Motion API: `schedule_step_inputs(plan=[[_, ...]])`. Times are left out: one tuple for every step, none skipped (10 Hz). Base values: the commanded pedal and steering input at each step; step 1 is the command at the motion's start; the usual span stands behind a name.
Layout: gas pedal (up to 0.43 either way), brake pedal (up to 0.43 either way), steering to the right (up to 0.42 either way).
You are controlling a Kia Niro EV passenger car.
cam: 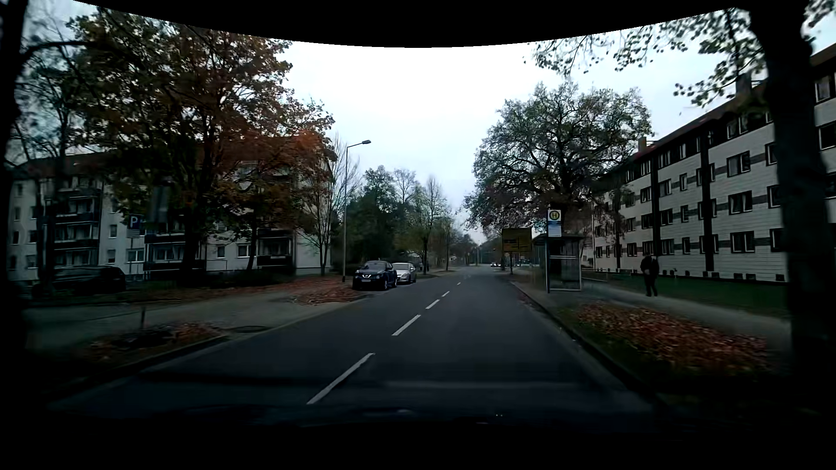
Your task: Follow the waypoints while adhering to traffic rules and regulations
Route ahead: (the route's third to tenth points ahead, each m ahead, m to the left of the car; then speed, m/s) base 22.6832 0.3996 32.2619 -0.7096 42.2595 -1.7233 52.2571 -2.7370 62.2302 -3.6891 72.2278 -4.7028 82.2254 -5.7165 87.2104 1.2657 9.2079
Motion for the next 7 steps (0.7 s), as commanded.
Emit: schedule_step_inputs(plan=[[0.248, 0.000, 0.052], [0.248, 0.000, 0.052], [0.248, 0.000, 0.051], [0.248, 0.000, 0.048], [0.248, 0.000, 0.046], [0.248, 0.000, 0.044], [0.248, 0.000, 0.042]])
